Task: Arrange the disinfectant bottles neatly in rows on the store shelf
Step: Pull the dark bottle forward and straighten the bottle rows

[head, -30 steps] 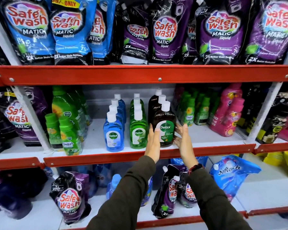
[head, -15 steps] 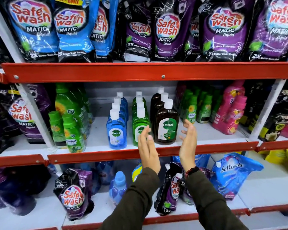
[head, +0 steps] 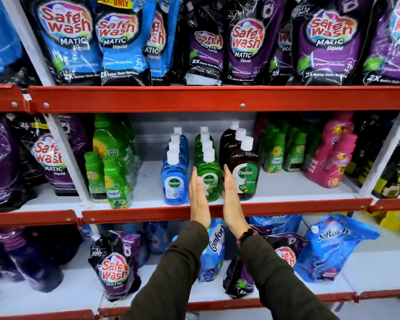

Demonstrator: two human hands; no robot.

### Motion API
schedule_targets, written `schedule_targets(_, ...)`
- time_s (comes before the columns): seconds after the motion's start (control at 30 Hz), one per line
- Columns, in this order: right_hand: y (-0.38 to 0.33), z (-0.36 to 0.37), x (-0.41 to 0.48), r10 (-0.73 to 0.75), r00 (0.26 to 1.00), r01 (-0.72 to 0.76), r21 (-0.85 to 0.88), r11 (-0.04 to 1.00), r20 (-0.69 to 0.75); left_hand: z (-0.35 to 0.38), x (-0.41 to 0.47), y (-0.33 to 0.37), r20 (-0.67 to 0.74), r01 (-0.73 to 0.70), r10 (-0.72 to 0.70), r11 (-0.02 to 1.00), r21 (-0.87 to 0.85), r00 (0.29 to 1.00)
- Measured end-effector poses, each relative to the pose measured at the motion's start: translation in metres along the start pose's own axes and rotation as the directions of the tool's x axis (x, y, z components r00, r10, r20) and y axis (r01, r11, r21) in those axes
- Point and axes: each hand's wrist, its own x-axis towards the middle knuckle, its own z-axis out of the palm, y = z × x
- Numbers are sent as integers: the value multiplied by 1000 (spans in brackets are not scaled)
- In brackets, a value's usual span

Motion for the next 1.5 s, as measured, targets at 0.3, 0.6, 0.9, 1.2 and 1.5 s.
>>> schedule_targets(0.3, 3, 1, 2, -17, 999, 20, 89, 996, -34, -12, 2, 4, 62, 36, -34, 999, -30, 997)
schedule_targets(0.6, 2, 1, -4, -17, 989, 24, 49, 998, -144, -17, -11, -5, -47, -73, 75, 996, 42, 996)
schedule_targets(0.9, -4, 47, -22, 56, 998, -56, 125, 991, -3, -53, -16, 0, -395, -209, 238, 971, 115, 888)
schedule_targets(1.2, -14, 77, -9, 182, 976, -192, 71, 979, 120, -85, 29, 16, -135, 43, -49, 998, -43, 990)
schedule_targets(1.5, -23, 78, -16, 191, 974, -196, 34, 980, 123, -91, 23, 22, -73, 41, -38, 998, 46, 997)
